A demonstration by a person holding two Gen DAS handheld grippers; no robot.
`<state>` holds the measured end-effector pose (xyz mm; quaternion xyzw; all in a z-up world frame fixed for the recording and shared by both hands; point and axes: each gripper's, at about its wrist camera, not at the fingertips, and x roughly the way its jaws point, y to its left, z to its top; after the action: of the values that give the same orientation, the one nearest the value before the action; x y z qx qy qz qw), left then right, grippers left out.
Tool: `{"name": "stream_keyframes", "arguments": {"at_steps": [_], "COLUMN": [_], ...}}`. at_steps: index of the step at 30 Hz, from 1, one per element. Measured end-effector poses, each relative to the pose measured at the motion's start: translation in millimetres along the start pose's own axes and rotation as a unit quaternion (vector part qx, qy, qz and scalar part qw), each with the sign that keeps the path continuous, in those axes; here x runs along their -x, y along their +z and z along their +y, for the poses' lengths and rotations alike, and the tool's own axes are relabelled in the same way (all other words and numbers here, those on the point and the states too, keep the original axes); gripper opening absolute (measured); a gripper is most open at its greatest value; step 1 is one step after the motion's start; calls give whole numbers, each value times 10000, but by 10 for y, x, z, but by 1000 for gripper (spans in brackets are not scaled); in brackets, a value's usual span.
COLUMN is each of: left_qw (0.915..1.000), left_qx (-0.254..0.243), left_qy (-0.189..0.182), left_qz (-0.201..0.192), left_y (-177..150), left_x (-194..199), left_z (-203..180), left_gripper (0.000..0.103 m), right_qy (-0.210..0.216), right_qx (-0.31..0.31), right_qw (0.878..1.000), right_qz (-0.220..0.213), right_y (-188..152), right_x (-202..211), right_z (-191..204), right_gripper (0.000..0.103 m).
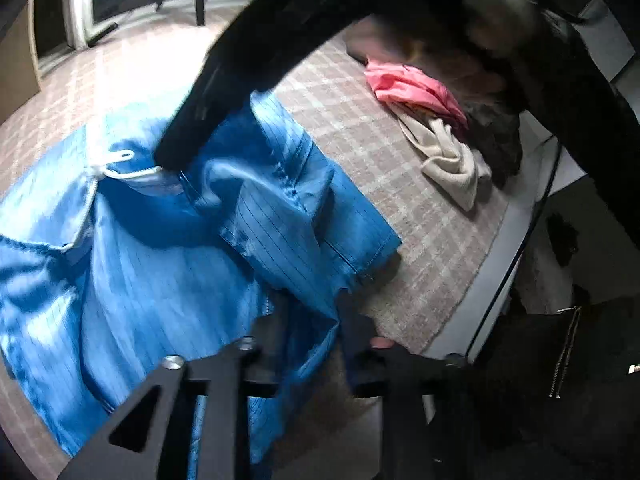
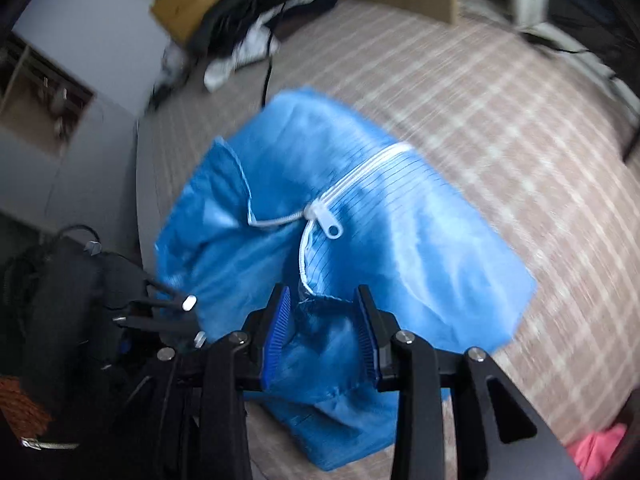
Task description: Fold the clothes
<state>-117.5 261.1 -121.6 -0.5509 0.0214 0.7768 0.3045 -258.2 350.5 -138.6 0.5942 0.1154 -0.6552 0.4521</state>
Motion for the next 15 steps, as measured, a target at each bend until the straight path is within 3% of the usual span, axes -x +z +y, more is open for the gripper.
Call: {"name": "stream_keyframes", "arguments": {"at_steps": [4,5,9,11,15], "left_qw": [9998,9997,9993,9986,9992], "left_qx": [-69,-90,-260,-369,-298], "left_qy": [111,119,159,310,247], "left_qz": [-158,-175,-217,-223,-88], "left_y": [-40,-48,-82,-97,-105], "left_x": [25,30,70,64,16], "left_z": [-71,-84,-161,-187,-125], "left_gripper": [6,5,3,3,3], "right_qy": [38,-61,169,435,632], "right_qx": [248,309,123,-166,-1013], "right_qw": [9983,9977,9988,9988,9928], "right_qz": [521,603,438,136,-55], "right_y": [49,47,42,53,-53], "right_x": [-256,-290,-164,-44,-45], "right_z": [-3,-5,-41,-127,-458], "right_gripper": [31,16,7,6,13]}}
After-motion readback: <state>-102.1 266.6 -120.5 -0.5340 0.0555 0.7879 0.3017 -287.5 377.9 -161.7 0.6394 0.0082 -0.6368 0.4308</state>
